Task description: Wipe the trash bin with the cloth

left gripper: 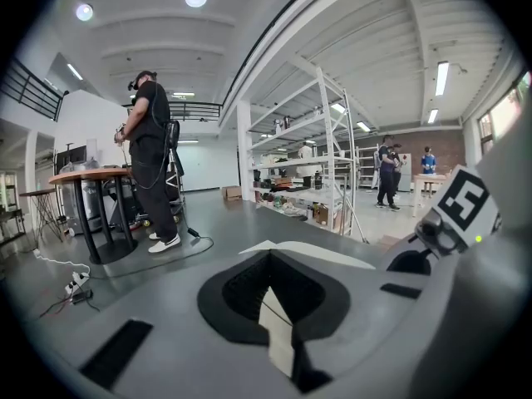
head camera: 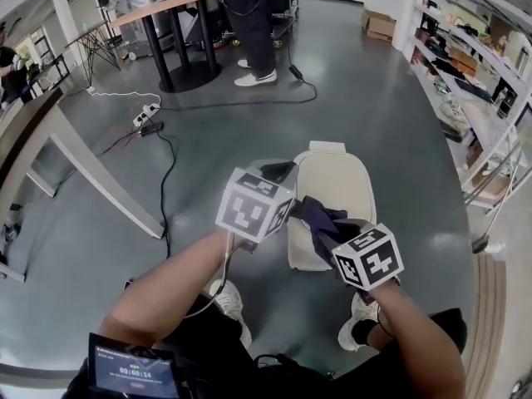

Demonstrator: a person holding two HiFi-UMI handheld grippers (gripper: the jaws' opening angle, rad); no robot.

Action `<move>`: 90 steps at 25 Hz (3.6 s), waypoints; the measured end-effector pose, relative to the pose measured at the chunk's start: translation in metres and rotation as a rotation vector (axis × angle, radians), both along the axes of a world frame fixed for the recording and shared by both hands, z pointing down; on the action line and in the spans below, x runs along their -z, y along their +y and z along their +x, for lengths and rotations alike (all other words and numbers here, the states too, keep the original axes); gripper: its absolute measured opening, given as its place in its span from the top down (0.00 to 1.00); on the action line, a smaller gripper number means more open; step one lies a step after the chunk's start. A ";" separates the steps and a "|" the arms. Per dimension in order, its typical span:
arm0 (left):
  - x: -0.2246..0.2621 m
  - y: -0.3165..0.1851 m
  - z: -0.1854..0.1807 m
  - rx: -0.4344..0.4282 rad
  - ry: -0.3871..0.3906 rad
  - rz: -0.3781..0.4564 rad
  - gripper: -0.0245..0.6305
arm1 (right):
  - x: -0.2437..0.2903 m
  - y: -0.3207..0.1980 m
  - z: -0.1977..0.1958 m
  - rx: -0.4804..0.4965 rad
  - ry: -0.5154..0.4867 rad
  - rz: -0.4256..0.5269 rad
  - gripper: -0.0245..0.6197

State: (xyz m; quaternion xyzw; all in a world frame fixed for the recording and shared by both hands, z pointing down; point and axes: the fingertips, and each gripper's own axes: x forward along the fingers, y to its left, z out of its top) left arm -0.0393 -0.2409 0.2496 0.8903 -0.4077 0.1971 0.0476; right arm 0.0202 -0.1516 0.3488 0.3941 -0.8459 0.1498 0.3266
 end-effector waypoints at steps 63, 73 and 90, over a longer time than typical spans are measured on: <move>-0.133 0.162 -0.046 0.376 0.283 0.190 0.97 | -0.057 0.103 -0.020 -0.292 -0.291 0.607 0.82; -0.152 0.161 -0.065 0.403 0.286 0.129 0.97 | -0.072 0.097 -0.008 -0.306 -0.272 0.599 0.82; -0.157 0.152 0.000 0.328 0.297 0.169 0.97 | -0.092 0.083 0.092 -0.527 -0.271 0.593 0.82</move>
